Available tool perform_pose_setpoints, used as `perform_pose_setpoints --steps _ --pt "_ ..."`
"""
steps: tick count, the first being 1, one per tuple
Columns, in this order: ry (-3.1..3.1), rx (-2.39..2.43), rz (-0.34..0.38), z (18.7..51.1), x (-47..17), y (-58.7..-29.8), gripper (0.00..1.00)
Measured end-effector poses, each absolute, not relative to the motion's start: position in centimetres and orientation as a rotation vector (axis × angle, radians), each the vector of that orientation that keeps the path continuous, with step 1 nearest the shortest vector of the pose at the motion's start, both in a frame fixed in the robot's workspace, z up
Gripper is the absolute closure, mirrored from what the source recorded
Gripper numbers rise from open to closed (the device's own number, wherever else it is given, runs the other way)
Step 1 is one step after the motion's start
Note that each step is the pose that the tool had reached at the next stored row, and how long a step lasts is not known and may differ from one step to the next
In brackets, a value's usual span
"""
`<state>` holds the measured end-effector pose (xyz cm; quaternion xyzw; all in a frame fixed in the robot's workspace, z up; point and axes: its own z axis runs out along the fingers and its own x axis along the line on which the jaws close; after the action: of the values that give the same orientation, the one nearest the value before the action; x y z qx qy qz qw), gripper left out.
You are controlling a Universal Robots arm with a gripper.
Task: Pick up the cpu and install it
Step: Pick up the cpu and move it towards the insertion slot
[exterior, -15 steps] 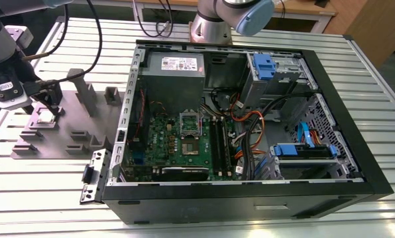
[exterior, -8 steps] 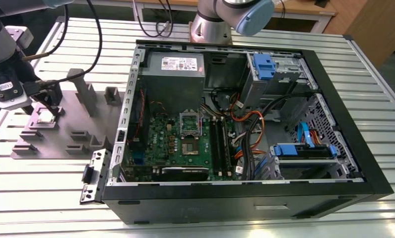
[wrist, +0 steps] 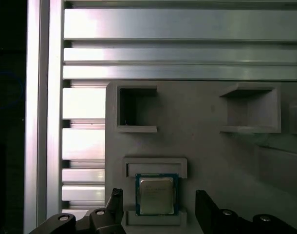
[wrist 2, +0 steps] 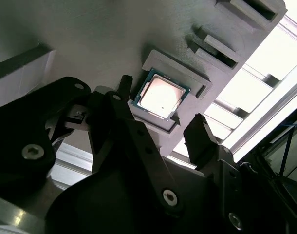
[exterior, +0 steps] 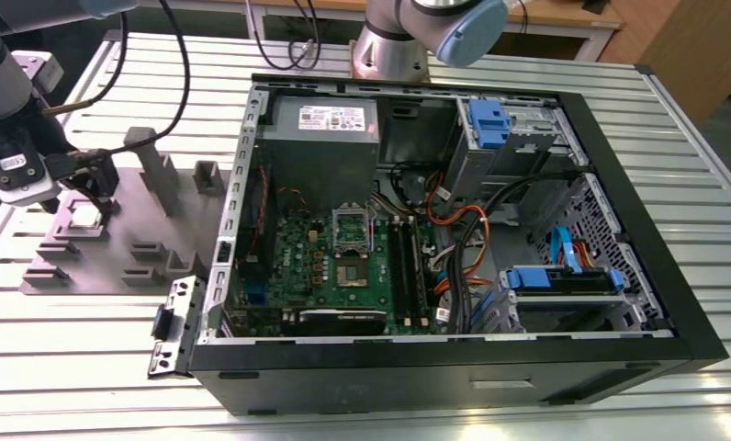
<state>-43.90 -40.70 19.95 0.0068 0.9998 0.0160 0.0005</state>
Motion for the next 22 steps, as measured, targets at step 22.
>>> perform_pose_setpoints --steps 22 --pt "3.140 0.036 0.050 18.3 -44.0 -40.6 0.38"
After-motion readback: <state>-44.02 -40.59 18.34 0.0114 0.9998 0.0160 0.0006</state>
